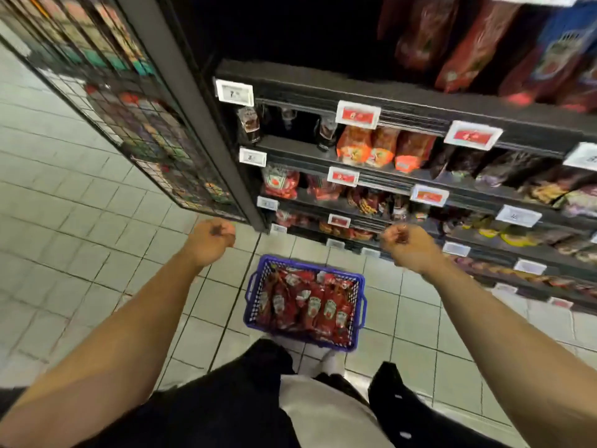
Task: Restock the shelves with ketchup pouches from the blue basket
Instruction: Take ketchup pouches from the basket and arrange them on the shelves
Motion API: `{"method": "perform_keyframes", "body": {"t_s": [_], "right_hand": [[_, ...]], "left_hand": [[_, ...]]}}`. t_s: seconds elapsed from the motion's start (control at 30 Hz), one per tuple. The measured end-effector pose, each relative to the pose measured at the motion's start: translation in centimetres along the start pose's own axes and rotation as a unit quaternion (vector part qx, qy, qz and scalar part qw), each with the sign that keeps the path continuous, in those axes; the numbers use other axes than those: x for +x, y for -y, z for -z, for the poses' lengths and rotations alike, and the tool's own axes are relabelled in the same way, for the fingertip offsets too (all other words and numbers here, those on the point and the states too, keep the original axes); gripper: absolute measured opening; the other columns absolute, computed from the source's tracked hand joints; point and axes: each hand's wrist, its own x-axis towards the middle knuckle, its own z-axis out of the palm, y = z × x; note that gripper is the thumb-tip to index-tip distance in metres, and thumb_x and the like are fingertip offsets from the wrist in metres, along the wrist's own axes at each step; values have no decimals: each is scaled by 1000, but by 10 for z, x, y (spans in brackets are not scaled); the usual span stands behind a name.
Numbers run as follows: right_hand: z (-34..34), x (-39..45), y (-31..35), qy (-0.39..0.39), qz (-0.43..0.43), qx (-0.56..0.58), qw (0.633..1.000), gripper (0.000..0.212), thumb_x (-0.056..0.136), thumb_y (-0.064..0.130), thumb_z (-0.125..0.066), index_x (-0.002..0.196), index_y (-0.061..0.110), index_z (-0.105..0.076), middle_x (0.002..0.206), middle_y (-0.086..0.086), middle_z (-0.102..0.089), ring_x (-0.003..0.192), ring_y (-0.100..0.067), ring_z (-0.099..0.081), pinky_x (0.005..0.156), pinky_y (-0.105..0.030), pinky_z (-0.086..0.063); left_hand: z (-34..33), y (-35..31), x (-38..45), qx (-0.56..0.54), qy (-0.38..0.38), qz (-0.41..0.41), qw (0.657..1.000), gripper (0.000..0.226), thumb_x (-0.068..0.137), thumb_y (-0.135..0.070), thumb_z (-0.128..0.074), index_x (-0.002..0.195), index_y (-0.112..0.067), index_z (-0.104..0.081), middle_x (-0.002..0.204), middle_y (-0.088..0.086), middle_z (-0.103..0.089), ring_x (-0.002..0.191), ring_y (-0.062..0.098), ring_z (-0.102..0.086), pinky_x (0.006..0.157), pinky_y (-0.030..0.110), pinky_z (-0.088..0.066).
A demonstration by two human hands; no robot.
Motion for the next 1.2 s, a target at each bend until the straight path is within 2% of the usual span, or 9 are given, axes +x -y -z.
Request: {"method": "perform_keyframes", "body": {"t_s": [0.17, 0.37, 0.53, 0.63, 0.77, 0.93, 1.03, 1.1, 1.2], "right_hand": [[-61, -17, -66, 33, -169, 61, 983, 6, 91, 11, -70, 92, 14, -65, 83, -8, -66, 72, -23, -60, 65, -34, -52], [-120, -13, -119, 62, -311, 114, 942, 10, 92, 15, -68, 100, 9, -66, 76, -3, -70, 65, -19, -63, 61, -34, -55], [-164, 27, -152, 69, -334, 70, 938, 11, 93, 19, -65, 101, 12, -64, 93, -7, -69, 79, -21, -67, 70, -41, -60], [-195, 65, -175, 88, -346, 47, 933, 3, 93, 16, -66, 92, 13, -65, 88, -8, -67, 79, -23, -66, 73, -44, -60], [-244, 124, -223, 114, -359, 9, 926, 14, 93, 15, -63, 79, 18, -61, 81, -5, -64, 69, -20, -63, 64, -37, -58], [-301, 186, -310, 161, -328, -93, 926, 15, 88, 22, -68, 79, 13, -61, 83, -8, -63, 75, -24, -61, 68, -37, -55], [-333, 210, -358, 125, -324, -103, 932, 30, 82, 35, -76, 76, 16, -54, 70, -6, -58, 61, -22, -56, 56, -34, -48], [-351, 219, -384, 107, -320, -97, 936, 36, 77, 47, -81, 83, 20, -57, 76, -4, -65, 66, -21, -62, 57, -30, -50], [-378, 224, -406, 79, -319, -61, 943, 42, 69, 49, -79, 98, 21, -67, 85, -3, -72, 77, -23, -68, 64, -31, -54]], "left_hand": [[-46, 82, -3, 46, 92, 139, 985, 10, 92, -1, -62, 95, -9, -67, 98, 16, -69, 91, 31, -66, 77, 38, -52], [-107, 162, 9, 31, 139, 250, 958, 10, 91, -5, -62, 98, -2, -69, 106, 32, -68, 101, 42, -68, 92, 53, -55], [-147, 212, 22, 71, 174, 271, 944, 12, 88, -18, -64, 100, -17, -67, 105, 17, -70, 98, 35, -67, 87, 44, -55], [-176, 242, 40, 82, 163, 297, 937, 19, 86, -21, -67, 105, -19, -64, 105, 12, -69, 95, 31, -66, 76, 34, -49], [-227, 288, 66, 69, 145, 315, 935, 26, 79, -34, -68, 102, -23, -62, 103, 15, -71, 89, 32, -67, 69, 33, -48], [-302, 364, 110, 43, 159, 306, 938, 53, 91, -32, -65, 141, -17, -52, 137, 20, -59, 123, 39, -57, 102, 46, -47], [-344, 394, 139, 17, 115, 323, 939, 79, 82, -46, -64, 147, -8, -40, 144, 20, -52, 128, 37, -53, 97, 37, -42], [-370, 412, 156, 37, 79, 323, 942, 84, 78, -53, -66, 146, -11, -42, 138, 19, -56, 122, 39, -56, 89, 34, -41], [-400, 434, 174, 101, 55, 345, 932, 82, 87, -54, -67, 150, -11, -36, 145, 23, -45, 129, 43, -49, 102, 42, -41]]}}
